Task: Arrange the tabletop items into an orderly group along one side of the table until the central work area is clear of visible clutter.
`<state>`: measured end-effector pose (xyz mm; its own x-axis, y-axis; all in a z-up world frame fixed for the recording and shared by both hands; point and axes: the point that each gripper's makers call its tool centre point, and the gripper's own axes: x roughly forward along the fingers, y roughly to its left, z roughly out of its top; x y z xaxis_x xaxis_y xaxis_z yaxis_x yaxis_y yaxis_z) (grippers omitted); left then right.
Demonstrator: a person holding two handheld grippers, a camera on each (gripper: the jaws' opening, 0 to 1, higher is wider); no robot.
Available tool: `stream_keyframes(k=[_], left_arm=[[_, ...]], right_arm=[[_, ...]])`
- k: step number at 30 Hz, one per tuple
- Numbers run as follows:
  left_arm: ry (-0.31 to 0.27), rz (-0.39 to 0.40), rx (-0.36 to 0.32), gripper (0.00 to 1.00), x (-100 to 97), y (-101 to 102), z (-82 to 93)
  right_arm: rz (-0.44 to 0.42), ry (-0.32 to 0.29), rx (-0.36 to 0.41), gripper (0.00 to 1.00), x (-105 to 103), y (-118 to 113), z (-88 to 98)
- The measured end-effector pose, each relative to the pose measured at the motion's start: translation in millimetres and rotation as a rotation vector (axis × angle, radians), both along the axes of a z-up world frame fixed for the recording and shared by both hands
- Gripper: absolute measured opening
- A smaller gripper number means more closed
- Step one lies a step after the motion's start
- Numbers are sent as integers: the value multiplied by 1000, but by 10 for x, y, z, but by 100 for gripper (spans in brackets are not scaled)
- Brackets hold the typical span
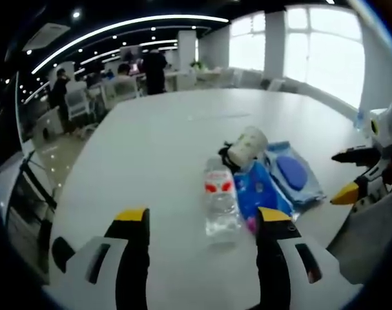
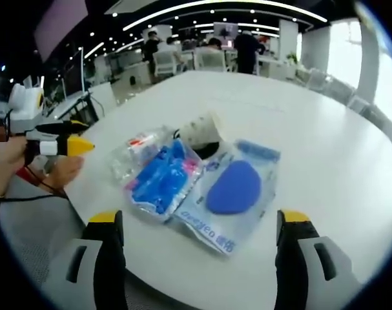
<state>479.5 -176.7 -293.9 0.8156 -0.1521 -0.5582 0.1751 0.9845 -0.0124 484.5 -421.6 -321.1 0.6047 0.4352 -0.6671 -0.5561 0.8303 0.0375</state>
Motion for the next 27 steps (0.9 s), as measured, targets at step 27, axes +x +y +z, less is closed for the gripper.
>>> stream_keyframes(k=[27], left_arm=[[109,-96,-28,59,270,-341,-61]], right_arm=[[27,7,33,98,-32,64,31]])
